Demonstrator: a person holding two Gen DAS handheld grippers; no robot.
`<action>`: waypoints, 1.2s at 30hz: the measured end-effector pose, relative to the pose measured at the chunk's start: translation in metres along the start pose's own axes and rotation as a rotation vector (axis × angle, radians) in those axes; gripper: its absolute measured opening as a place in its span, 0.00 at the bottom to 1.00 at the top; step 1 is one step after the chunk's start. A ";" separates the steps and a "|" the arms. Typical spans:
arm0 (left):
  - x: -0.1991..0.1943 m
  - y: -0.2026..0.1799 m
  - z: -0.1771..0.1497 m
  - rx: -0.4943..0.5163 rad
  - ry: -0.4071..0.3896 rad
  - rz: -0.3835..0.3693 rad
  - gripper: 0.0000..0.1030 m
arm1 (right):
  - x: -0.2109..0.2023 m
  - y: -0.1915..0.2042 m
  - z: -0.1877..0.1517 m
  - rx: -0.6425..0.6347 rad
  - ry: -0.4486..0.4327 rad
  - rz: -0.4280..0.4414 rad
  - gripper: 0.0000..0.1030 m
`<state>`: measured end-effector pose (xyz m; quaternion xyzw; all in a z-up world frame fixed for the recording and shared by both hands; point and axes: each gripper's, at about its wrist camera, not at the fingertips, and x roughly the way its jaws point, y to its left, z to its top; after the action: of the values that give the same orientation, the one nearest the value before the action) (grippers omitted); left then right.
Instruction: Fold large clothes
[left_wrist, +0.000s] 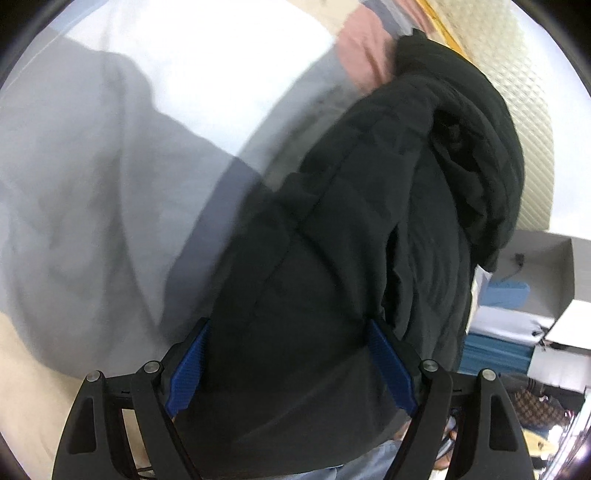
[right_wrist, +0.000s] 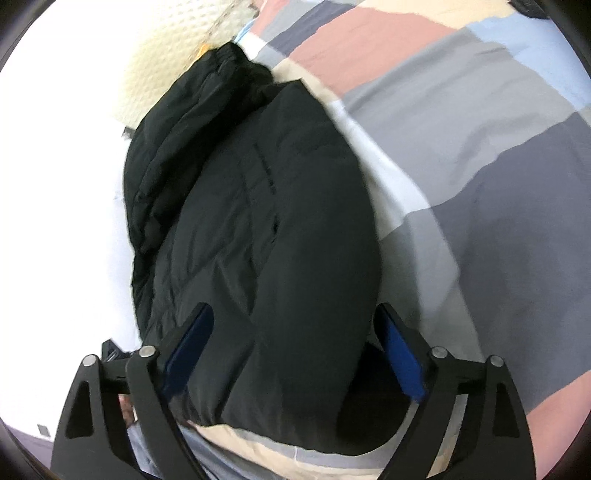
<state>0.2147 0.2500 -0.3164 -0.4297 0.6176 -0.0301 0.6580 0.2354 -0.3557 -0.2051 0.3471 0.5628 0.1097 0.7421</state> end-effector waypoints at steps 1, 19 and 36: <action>-0.002 -0.002 -0.001 0.013 -0.002 -0.026 0.80 | 0.000 -0.001 0.001 0.000 -0.002 -0.009 0.94; 0.010 -0.009 0.004 0.014 0.062 -0.011 0.81 | 0.026 -0.018 0.007 0.034 0.123 -0.082 0.99; -0.008 -0.045 -0.015 0.233 0.114 -0.205 0.79 | 0.014 0.006 -0.009 -0.014 0.082 -0.018 0.88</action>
<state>0.2227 0.2184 -0.2807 -0.4088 0.5994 -0.1926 0.6607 0.2333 -0.3401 -0.2136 0.3322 0.5951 0.1211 0.7216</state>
